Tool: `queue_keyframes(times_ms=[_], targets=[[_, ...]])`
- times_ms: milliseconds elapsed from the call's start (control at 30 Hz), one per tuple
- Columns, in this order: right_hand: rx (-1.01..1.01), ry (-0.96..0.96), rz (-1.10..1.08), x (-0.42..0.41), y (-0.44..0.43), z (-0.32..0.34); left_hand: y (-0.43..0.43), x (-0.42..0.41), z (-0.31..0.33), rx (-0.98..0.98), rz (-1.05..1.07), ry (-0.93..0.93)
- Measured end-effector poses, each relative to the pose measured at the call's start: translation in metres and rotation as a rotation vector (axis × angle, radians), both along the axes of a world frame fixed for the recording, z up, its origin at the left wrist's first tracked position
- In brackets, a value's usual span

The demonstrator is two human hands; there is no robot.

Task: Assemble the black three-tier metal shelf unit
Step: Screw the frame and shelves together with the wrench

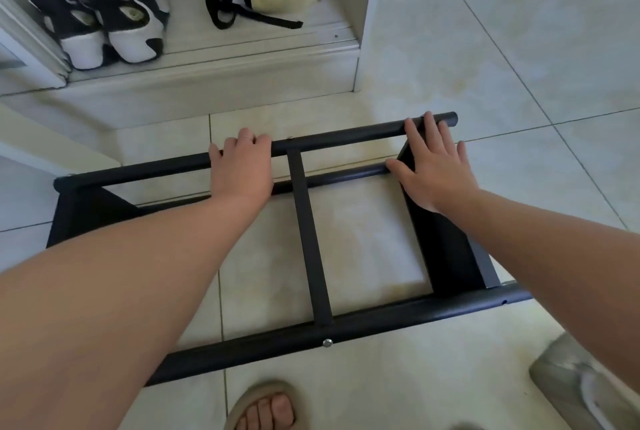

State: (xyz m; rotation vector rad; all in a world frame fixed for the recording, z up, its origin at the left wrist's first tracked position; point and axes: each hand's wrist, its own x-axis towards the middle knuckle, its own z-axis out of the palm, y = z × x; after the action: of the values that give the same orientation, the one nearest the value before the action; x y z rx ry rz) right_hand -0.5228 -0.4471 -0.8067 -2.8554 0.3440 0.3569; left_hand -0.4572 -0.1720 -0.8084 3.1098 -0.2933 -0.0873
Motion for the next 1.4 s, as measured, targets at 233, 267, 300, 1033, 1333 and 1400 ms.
queue_keyframes(times_ms=[233,267,300,1033,1333,1400], targets=[[0.026,0.043,0.033,-0.042,-0.019,0.043,-0.018,-0.031,0.037,-0.130,0.026,-0.040],[0.018,0.048,0.035,-0.055,-0.025,0.053,-0.025,-0.041,0.046,-0.164,-0.016,-0.060],[0.010,0.054,0.036,-0.069,-0.031,0.063,-0.033,-0.051,0.057,-0.187,-0.076,-0.071],[0.056,0.425,-0.269,-0.352,-0.178,0.045,-0.261,-0.275,0.038,-0.238,-0.514,0.929],[0.150,0.438,-0.143,-0.330,-0.185,-0.051,-0.297,-0.275,-0.016,-0.338,-0.443,0.924],[0.141,0.389,-0.114,-0.323,-0.183,-0.061,-0.299,-0.278,-0.021,-0.384,-0.422,0.938]])
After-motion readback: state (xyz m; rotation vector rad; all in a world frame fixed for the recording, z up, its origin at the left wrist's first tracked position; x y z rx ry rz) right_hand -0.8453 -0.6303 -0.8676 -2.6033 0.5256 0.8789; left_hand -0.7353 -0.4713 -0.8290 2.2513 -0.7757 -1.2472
